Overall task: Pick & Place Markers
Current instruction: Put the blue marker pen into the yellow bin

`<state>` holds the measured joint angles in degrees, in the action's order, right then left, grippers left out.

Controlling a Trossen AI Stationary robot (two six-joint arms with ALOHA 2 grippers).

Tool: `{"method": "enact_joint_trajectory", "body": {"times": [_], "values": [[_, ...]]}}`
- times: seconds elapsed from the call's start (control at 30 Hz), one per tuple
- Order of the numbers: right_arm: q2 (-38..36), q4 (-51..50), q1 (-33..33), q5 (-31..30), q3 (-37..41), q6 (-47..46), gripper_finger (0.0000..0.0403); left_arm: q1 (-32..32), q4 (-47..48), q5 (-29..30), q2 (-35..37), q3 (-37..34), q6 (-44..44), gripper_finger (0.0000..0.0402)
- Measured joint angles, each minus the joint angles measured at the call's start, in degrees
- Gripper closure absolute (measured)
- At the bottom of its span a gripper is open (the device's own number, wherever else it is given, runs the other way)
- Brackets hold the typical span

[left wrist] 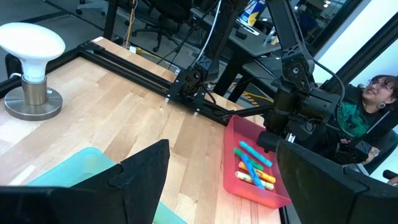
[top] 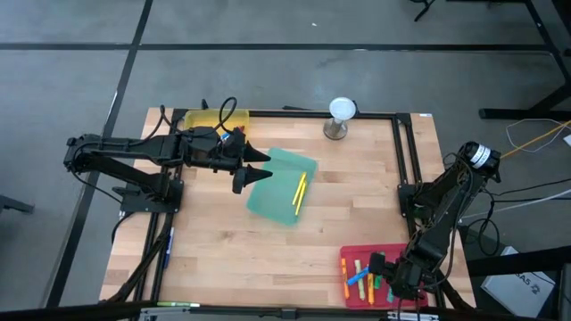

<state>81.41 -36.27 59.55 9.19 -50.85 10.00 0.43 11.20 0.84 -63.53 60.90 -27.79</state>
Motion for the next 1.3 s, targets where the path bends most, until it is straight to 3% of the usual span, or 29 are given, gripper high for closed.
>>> {"method": "enact_joint_trajectory", "body": {"times": [0.3,0.53,0.8,1.0,1.3], "values": [[-0.02,1.15,-0.04,-3.37,0.00,-2.35,0.0199,0.00,0.01,-0.84,0.00,0.00,-0.74,0.0114],[-0.02,2.98,-1.48,-20.26,0.00,-9.67,0.0194,-0.02,1.48,-8.03,0.00,0.00,-6.48,0.0114],[-0.02,3.03,-5.91,-35.07,0.00,-22.32,0.0194,-4.62,13.71,-12.59,0.00,0.02,-16.00,0.0114],[-0.02,4.29,-10.03,-43.77,0.00,-28.15,0.0194,-11.00,25.85,-9.83,0.00,0.02,-22.88,0.0114],[-0.04,14.26,-15.76,-44.12,-0.01,-39.12,0.0194,-20.54,37.43,1.89,0.00,0.02,-25.39,0.0114]]}}
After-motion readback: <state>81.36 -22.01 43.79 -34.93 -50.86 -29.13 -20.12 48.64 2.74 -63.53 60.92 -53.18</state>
